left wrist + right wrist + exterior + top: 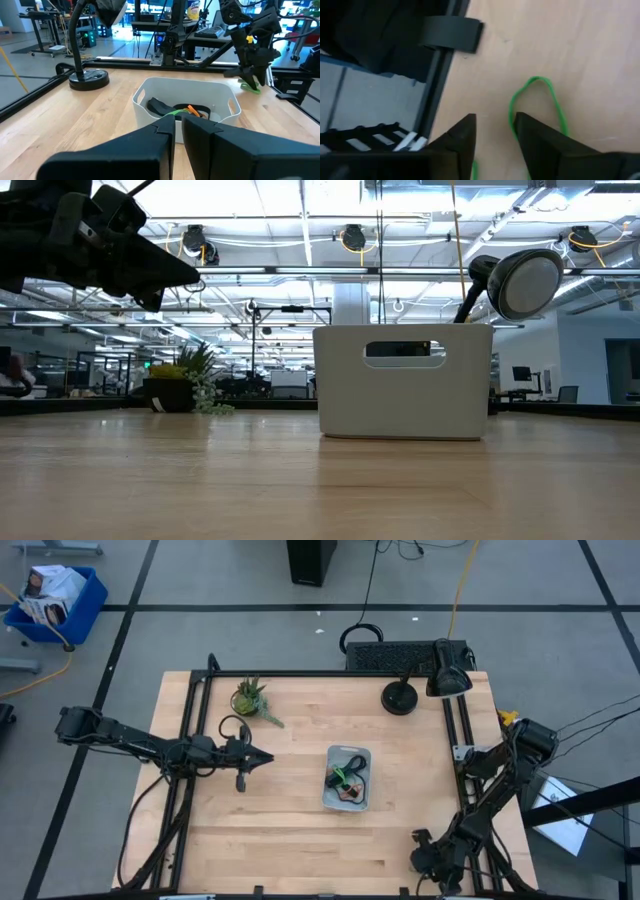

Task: Pick and place rubber bands into bin
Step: Put the green rubber band into the white bin

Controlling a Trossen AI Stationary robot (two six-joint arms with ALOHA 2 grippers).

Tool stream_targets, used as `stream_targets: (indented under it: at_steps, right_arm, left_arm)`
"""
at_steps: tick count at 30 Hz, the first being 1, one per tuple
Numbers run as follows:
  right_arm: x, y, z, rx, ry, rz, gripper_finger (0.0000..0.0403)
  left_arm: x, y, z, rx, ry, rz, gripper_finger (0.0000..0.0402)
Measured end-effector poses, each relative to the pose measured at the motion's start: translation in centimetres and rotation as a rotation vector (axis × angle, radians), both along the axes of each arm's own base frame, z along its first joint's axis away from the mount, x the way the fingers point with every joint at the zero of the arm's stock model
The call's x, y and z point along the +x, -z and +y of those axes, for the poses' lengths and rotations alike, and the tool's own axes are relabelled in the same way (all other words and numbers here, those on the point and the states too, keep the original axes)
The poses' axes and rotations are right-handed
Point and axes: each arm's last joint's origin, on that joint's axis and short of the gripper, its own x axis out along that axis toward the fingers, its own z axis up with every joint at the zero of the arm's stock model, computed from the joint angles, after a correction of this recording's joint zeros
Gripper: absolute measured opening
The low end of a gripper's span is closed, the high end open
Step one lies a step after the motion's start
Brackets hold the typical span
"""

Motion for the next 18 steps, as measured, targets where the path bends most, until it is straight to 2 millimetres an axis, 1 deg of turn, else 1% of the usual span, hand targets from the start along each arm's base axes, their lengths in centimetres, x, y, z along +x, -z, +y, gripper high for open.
stream_targets:
  at_steps: [4,7,10,18]
  right_arm:
    - [-0.1,0.2,0.0,-0.004,-0.011,0.024,0.016]
    - [-0.1,0.7,0.3,-0.005,-0.029,0.021,0.0165]
    - [0.1,1.1,0.6,0.008,-0.042,0.006,0.0159]
    - [0.4,1.7,0.9,-0.002,-0.012,-0.05,0.0124]
  left_arm:
    - [0.0,0.0,0.0,0.0,0.0,0.0,0.0042]
    - [0.0,0.0,0.0,0.0,0.0,0.0,0.0042]
    - [0.0,0.0,0.0,0.0,0.0,0.0,0.0042]
    - [0.0,0.0,0.0,0.0,0.0,0.0,0.0042]
